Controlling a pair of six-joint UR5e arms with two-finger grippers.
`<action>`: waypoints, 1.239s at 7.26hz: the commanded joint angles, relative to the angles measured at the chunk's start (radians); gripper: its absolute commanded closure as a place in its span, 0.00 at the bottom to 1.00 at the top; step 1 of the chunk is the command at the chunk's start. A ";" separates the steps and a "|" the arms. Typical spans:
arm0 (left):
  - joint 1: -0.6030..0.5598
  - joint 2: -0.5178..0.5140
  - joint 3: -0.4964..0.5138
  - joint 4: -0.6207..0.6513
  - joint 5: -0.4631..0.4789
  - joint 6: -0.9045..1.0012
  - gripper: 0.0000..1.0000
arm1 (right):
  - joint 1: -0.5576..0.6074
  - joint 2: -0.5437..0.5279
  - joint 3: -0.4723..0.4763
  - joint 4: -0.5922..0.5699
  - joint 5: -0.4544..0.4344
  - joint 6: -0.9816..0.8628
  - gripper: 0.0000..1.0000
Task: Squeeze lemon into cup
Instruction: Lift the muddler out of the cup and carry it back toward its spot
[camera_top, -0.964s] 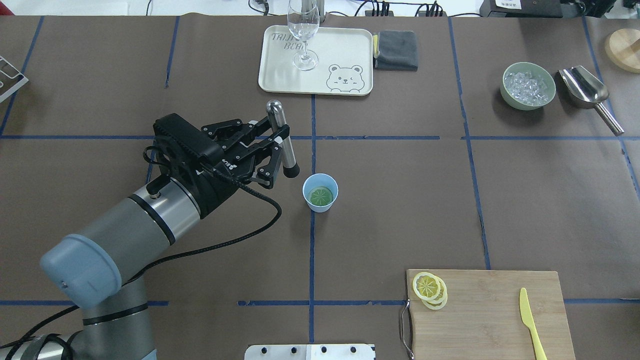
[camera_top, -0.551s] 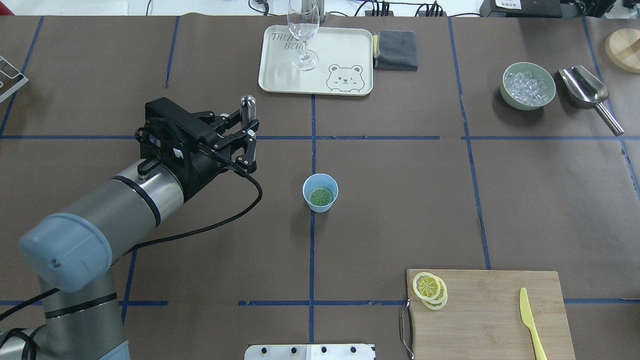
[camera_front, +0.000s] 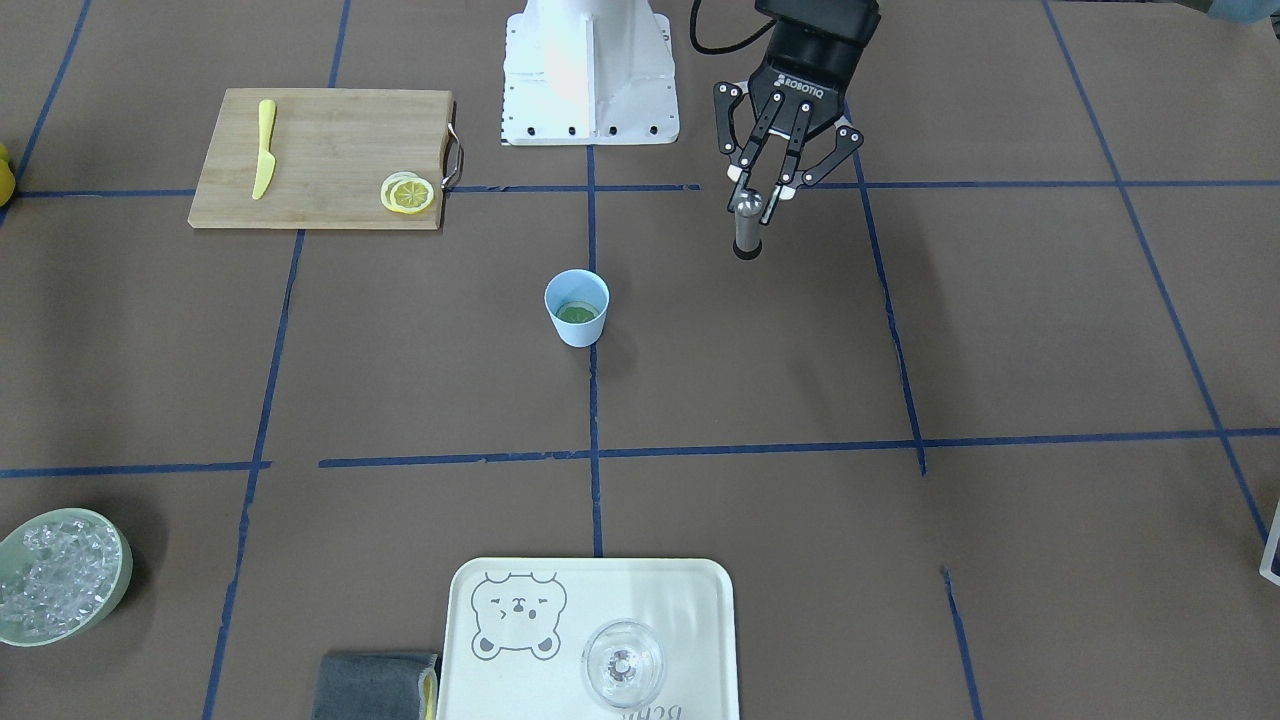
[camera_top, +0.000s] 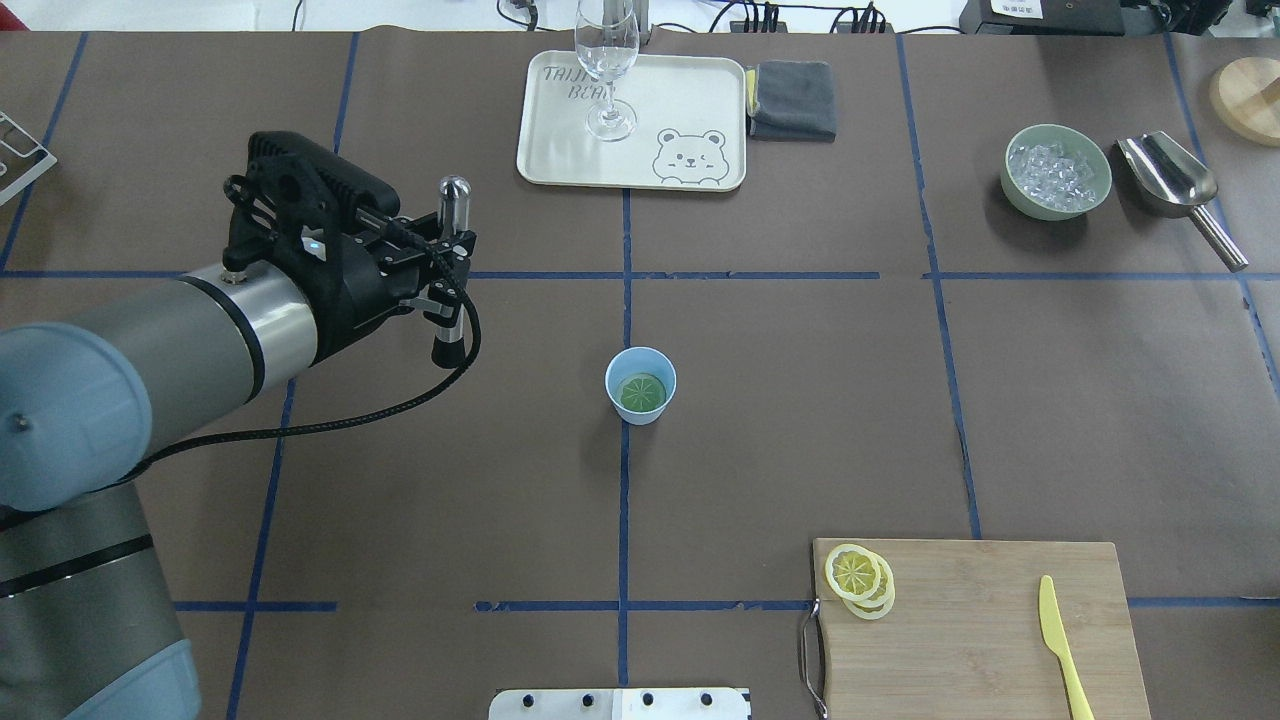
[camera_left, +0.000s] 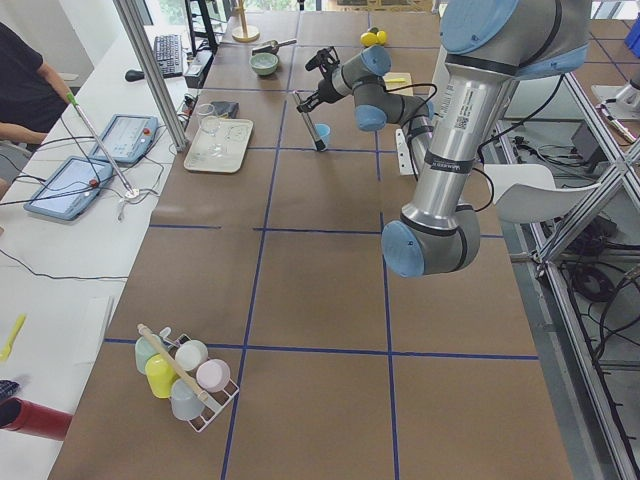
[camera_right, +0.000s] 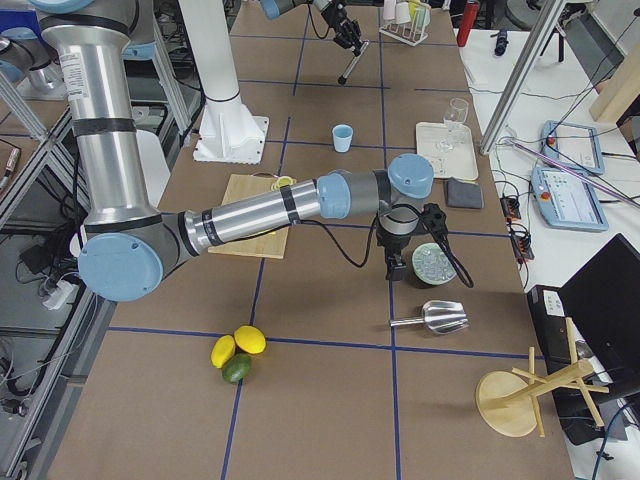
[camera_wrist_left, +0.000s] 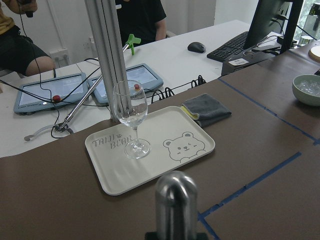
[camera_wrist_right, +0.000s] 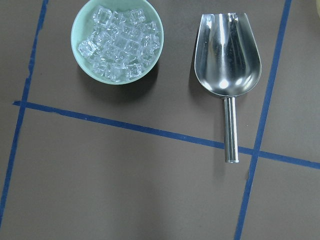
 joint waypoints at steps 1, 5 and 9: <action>-0.014 -0.015 -0.004 0.127 -0.155 -0.100 1.00 | 0.000 0.008 -0.001 0.000 -0.001 0.003 0.00; -0.041 -0.007 0.026 0.406 -0.301 -0.100 1.00 | 0.000 0.005 -0.004 0.002 -0.001 0.025 0.00; -0.061 -0.015 0.103 0.638 -0.404 -0.071 1.00 | 0.006 -0.029 -0.009 0.011 -0.057 0.038 0.00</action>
